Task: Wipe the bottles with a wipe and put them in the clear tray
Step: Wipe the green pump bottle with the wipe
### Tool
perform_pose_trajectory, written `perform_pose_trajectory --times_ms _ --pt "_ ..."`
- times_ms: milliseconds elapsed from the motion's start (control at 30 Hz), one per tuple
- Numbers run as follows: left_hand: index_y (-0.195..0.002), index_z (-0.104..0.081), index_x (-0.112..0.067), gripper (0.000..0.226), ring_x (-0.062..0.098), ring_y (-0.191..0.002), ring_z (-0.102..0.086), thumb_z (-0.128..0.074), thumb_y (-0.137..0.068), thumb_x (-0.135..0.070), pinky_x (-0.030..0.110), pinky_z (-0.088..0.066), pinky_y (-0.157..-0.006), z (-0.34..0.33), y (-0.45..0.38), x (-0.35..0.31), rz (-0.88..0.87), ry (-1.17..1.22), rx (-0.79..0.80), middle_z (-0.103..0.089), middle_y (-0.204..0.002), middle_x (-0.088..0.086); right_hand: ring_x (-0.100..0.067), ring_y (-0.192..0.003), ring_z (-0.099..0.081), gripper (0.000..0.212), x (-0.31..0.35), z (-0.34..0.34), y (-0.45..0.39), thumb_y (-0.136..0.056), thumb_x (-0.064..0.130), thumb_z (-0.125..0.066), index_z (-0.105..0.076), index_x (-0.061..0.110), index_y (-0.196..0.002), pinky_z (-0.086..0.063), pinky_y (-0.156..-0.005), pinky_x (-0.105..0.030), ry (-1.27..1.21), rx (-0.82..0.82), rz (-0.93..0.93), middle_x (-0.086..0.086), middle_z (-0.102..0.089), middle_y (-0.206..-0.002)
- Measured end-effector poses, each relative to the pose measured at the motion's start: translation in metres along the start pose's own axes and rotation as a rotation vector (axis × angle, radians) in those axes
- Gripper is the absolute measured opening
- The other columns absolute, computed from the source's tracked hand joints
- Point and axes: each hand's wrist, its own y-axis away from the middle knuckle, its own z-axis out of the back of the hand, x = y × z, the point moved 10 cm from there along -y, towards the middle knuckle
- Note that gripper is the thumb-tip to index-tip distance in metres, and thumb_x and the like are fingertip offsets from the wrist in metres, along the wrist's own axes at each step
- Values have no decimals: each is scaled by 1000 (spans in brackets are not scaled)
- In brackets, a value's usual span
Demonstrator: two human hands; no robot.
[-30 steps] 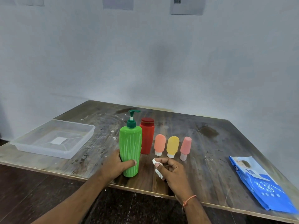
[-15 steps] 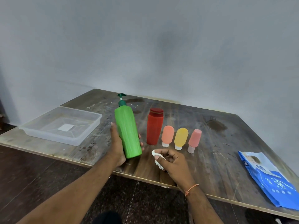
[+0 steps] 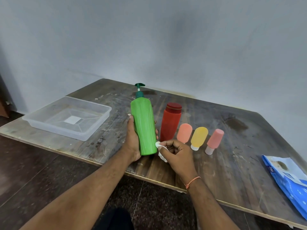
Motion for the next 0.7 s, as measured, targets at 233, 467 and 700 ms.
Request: perform_pose_trajectory --times_ms 233,467,700 --pt "-120 -72 -6 100 32 -76 -62 -28 -89 -90 39 -54 -72 3 -2 4 9 -23 24 -65 -92 21 -14 -66 -67 13 -1 0 2 -91 8 -82 -83 20 -86 -58 -64 -37 124 -6 4 -5 -77 -71" --pt "-120 -71 -8 101 32 -76 -62 -23 -88 -91 40 -55 -71 2 -2 2 8 -5 41 -65 -91 19 -15 -74 -74 11 9 -3 5 -90 2 -83 -84 13 -88 -61 -72 -29 96 34 53 -2 -81 -82" --pt "-118 -74 -7 100 33 -77 -62 -29 -87 -90 39 -54 -73 5 -2 2 -22 -62 10 -66 -92 22 -16 -80 -76 11 15 -4 6 -91 11 -85 -85 22 -90 -62 -74 -32 149 22 101 3 -81 -88"
